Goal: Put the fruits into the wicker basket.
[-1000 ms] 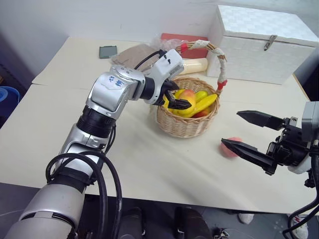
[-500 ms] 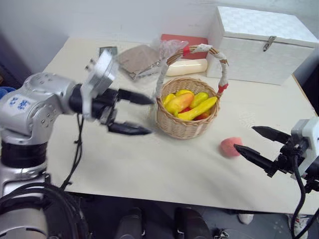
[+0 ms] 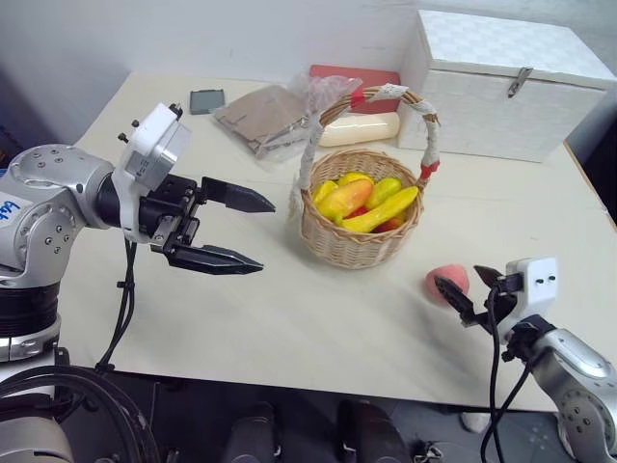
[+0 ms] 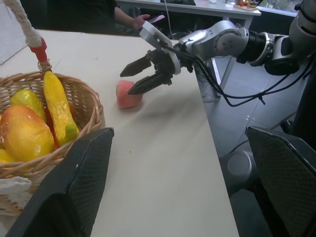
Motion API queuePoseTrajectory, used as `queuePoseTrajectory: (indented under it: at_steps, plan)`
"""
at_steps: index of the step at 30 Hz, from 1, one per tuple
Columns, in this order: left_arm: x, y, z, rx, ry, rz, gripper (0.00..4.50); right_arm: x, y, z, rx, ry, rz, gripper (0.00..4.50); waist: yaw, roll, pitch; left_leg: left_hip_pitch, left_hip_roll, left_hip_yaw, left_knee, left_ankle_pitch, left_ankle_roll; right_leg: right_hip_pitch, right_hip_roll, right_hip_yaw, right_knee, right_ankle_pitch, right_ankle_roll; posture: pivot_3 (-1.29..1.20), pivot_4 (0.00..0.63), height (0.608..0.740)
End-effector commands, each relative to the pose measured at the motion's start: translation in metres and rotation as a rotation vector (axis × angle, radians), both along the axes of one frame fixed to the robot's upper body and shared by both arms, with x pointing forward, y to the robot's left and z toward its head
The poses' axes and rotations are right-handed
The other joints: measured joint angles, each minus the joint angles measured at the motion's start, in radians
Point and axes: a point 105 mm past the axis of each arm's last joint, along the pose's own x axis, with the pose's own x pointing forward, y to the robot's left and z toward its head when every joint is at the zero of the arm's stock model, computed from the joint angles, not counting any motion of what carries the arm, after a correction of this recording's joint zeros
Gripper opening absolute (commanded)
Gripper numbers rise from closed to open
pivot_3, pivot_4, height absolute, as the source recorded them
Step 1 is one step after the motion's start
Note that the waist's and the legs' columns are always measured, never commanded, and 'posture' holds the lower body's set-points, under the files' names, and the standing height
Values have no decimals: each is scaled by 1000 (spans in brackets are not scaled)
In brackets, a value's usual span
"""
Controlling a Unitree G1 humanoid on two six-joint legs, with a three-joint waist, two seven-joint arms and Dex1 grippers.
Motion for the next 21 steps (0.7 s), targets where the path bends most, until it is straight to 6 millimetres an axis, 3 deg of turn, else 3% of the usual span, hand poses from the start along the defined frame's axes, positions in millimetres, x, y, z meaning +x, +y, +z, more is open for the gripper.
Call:
queuePoseTrajectory:
  at_steps: [1, 3, 5, 8, 11, 13, 15, 21]
  plan:
    - [-2, -5, 10, -10, -63, -23, 4493, 7, -3, -4, -18, -9, -18, 4500, -5, 0, 0, 0, 0, 0, 0, 0, 0, 0, 0, 0, 0, 0, 0, 0, 150, 740]
    - [0, -7, 11, -9, -74, -22, 4493, 9, -1, -5, -14, -9, -4, 4500, -5, 0, 0, 0, 0, 0, 0, 0, 0, 0, 0, 0, 0, 0, 0, 0, 150, 740]
    - [3, -9, 12, -12, -83, -18, 4500, 10, 2, -5, -11, -22, 10, 4127, -6, 0, 0, 0, 0, 0, 0, 0, 0, 0, 0, 0, 0, 0, 0, 0, 150, 740]
    - [6, -8, 12, -14, -94, -5, 4500, 9, 7, 3, 10, -58, 40, 3241, -7, 0, 0, 0, 0, 0, 0, 0, 0, 0, 0, 0, 0, 0, 0, 0, 150, 740]
    - [8, -5, 11, -12, -96, 10, 4500, -4, 23, 31, 69, -150, 164, 2465, -7, 1, 0, 0, 1, 0, 0, 0, -1, -1, 1, 0, 0, 0, 0, 0, 150, 740]
    - [10, -1, 11, -14, -97, 28, 4500, -16, 41, 56, 112, -215, 280, 2403, -7, 1, 1, 0, 1, 0, -1, 0, -1, -1, 1, 0, 0, 0, 0, 0, 150, 740]
    - [14, 2, 12, -22, -103, 54, 4500, -14, 57, 77, 117, -256, 338, 2403, -11, 1, 1, 0, 1, 0, 0, 0, -1, 0, 0, 0, 0, 0, 1, 0, 150, 740]
    - [18, 3, 16, -32, -128, 82, 4500, 36, 110, 113, 51, -299, 392, 2403, -26, 2, 1, 1, 1, -1, -1, 2, -3, -1, 0, 1, 2, 0, -1, 0, 150, 740]
